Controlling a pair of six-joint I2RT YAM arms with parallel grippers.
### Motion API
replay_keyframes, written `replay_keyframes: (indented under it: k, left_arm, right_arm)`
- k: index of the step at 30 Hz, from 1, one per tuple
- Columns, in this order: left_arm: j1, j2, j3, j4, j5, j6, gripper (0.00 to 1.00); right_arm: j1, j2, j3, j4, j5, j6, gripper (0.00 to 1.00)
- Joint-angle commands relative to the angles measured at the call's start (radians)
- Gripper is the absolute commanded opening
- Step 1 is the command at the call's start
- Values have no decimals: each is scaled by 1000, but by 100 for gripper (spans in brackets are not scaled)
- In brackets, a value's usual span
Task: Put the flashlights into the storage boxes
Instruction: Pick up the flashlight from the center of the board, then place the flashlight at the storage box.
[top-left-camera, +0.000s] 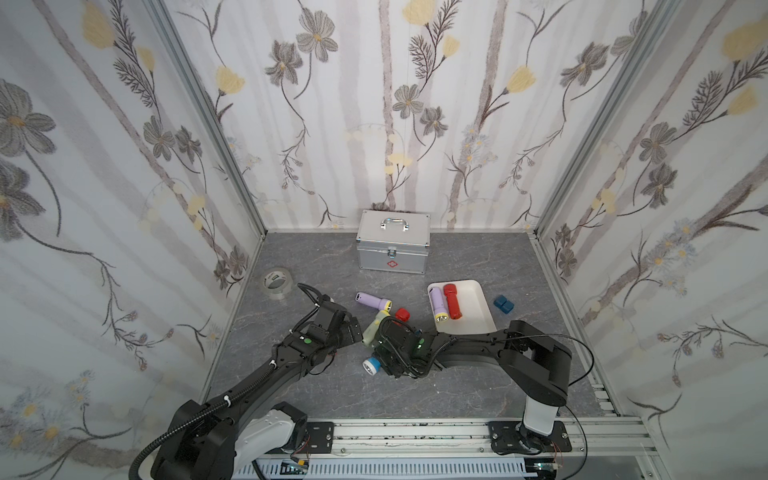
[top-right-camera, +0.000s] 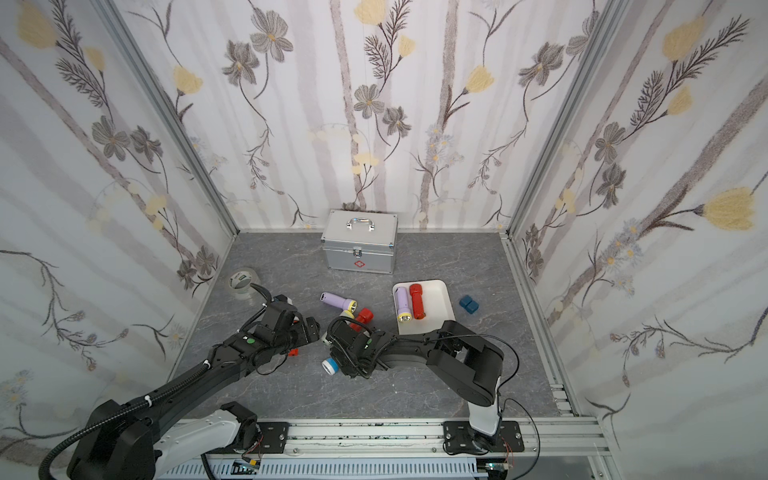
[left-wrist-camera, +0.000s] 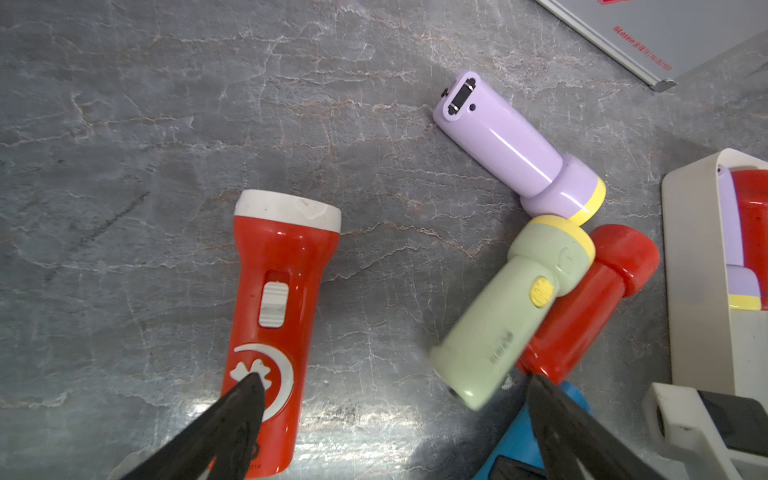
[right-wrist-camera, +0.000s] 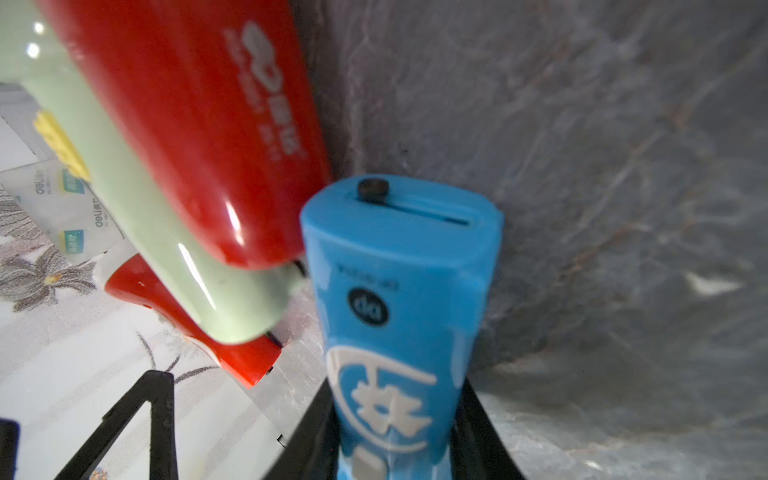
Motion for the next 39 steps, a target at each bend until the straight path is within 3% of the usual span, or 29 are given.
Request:
replay_keyframes:
  k: [1,8,16,22,29,33,39]
  left_arm:
    - [4,-16,7,-20,-13,-7,100]
    - [4,-45,7,-40,-20,-7,100]
    - [5,-23,2,0,21,-18,100]
    - [6,12,12,35,52,-30,100]
    - [6,40,16,57,56,-36,100]
    - [6,52,17,67,60,-37,100]
    - [5,52,12,64,55,-32,100]
  right_arm:
    - [-3,-42,3,-19,17,-58,29]
    - [-3,-193,-32,-125,95,-260,31]
    - [-54,-435,-73,-286,363,-583,30]
    - [-249,-616,-151,-335,416,-814,32]
    - [-579,-810,-277,-296,410,-1151,35]
    - [-693,-765,-287,-292,333,-1287,35]
    - [-721,-544,-208,-321,270,-1390,36]
